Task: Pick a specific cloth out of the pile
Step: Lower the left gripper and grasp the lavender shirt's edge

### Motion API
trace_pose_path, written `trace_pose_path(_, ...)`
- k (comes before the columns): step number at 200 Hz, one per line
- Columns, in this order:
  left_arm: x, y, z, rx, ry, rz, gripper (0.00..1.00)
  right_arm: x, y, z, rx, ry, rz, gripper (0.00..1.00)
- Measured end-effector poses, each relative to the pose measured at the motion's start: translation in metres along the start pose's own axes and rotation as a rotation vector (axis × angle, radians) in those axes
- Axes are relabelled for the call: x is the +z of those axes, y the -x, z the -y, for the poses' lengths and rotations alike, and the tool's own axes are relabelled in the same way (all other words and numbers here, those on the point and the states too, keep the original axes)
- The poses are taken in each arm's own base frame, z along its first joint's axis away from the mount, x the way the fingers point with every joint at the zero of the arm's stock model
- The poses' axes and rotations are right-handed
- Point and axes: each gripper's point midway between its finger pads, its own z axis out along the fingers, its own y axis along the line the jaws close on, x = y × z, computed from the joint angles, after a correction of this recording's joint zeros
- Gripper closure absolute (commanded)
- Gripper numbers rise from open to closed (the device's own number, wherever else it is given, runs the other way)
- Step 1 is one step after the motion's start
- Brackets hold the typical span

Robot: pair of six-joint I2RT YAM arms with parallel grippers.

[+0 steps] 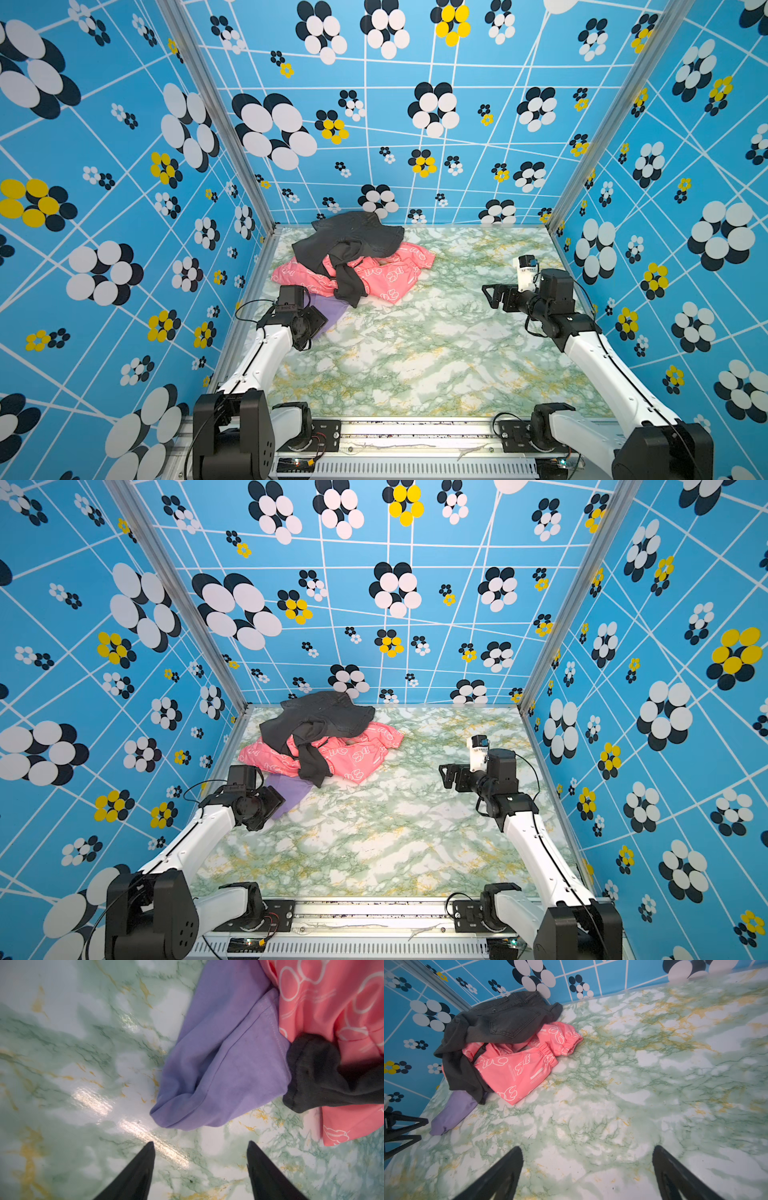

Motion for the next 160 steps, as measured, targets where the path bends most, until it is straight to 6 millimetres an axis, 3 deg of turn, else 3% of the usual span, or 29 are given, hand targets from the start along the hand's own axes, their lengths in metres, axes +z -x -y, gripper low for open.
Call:
trace_pose_path(40, 0.012, 0.001, -0.004, -0.037, 0.0, -0.013, 0.38, -0.001, -0.009, -0.014, -0.01, 0.04, -0.034, 0.01)
trace_pose_path(65, 0.021, 0.006, -0.004, -0.053, -0.01, -0.004, 0.47, 0.003, -0.013, -0.027, -0.022, 0.07, -0.054, 0.01)
trace_pose_path(95, 0.031, 0.01, -0.001, -0.066, -0.024, -0.006, 0.65, 0.007, -0.012, -0.031, -0.021, 0.079, -0.062, 0.01)
trace_pose_path(138, 0.038, 0.012, 0.002, -0.08, -0.035, -0.008, 1.0, 0.008, -0.007, -0.036, -0.019, 0.085, -0.05, 0.01)
trace_pose_path(160, 0.037, 0.014, 0.005, -0.079, -0.045, -0.003, 1.0, 0.008, -0.005, -0.038, -0.023, 0.086, -0.045, 0.01)
